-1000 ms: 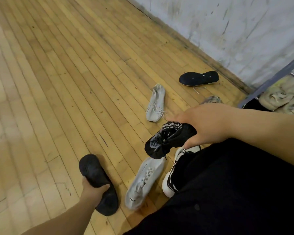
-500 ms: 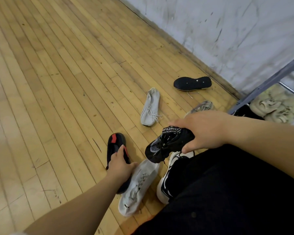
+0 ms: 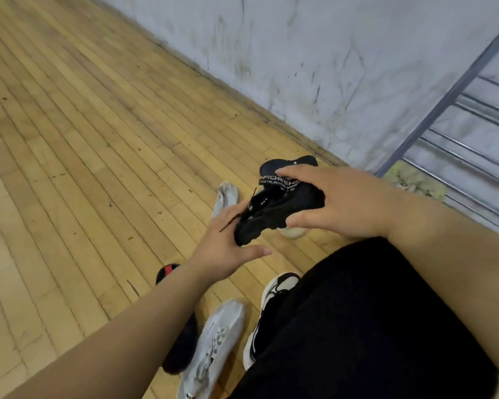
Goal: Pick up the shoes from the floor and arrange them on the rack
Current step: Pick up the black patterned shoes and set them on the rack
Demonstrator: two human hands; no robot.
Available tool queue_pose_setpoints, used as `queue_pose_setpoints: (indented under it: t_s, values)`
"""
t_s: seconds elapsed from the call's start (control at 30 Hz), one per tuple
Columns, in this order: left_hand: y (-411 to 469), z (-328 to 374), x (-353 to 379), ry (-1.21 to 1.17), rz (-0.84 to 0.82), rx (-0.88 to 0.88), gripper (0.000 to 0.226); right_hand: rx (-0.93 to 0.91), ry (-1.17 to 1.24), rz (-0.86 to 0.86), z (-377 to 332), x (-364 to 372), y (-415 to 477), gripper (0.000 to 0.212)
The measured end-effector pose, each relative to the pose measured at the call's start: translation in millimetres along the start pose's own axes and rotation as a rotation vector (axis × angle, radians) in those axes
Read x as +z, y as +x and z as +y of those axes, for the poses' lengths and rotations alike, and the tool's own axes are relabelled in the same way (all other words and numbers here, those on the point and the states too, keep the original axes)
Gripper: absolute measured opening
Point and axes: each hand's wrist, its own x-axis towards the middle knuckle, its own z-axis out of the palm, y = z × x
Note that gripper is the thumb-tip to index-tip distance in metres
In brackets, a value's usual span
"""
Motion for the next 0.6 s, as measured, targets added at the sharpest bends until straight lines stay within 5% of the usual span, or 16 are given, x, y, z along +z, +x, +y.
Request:
queue_pose_setpoints:
  t_s: [0.27, 0.43, 0.6]
  values:
    - [92.1, 209.5, 25.9, 0.332, -0.400, 0.582, 0.110, 0.297, 0.343, 0.547, 71.5, -74.7, -196.7, 0.068]
    - [83.4, 363.0, 142.8, 0.409, -0.742, 0.946, 0.098, 0.512, 0.541, 0.947, 78.6, -57.7, -372.5, 0.068]
    - [-8.0, 453.3, 293.5, 0.522, -1.041, 1.177, 0.086, 0.853, 0.611, 1.262, 59.5, 36.8, -531.1, 0.074]
